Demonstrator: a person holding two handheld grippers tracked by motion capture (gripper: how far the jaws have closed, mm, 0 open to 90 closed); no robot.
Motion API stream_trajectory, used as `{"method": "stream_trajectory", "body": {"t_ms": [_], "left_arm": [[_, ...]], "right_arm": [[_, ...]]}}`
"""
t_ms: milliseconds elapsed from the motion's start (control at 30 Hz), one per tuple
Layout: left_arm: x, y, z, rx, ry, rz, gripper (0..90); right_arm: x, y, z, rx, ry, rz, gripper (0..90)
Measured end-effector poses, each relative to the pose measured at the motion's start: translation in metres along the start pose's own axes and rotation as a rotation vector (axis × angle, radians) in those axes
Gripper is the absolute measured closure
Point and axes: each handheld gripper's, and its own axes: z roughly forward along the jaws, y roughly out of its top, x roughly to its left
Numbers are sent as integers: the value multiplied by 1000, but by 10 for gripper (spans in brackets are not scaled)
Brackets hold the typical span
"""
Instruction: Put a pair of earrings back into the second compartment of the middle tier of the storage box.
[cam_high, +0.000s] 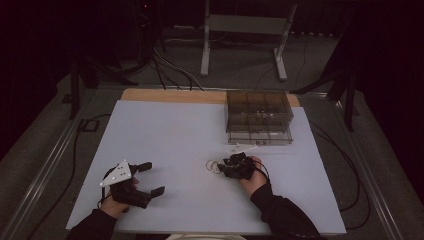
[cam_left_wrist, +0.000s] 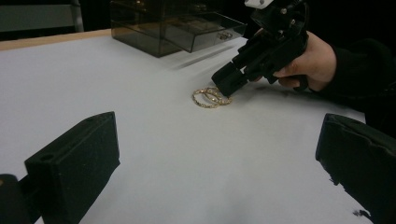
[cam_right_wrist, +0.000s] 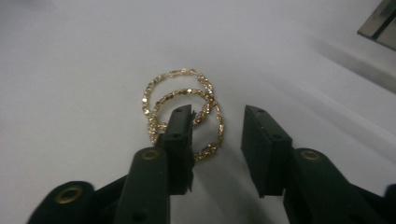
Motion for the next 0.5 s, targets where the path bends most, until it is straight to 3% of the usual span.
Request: {"method": "stream_trajectory", "body": {"t_ms": [133, 300, 367, 500], "left_arm": [[0, 0, 0, 5, 2, 1, 5], [0, 1, 1, 2, 3, 4, 5], [0, 1, 1, 1, 2, 6, 5], [0, 0, 1, 3, 2, -1, 5]], "right_arm": [[5, 0, 0, 6, -43, -32, 726], [8, 2, 2, 19, -58, -61, 817], [9, 2, 2, 19, -69, -63, 870], [7, 2, 3, 10, -65, -52, 880]]}}
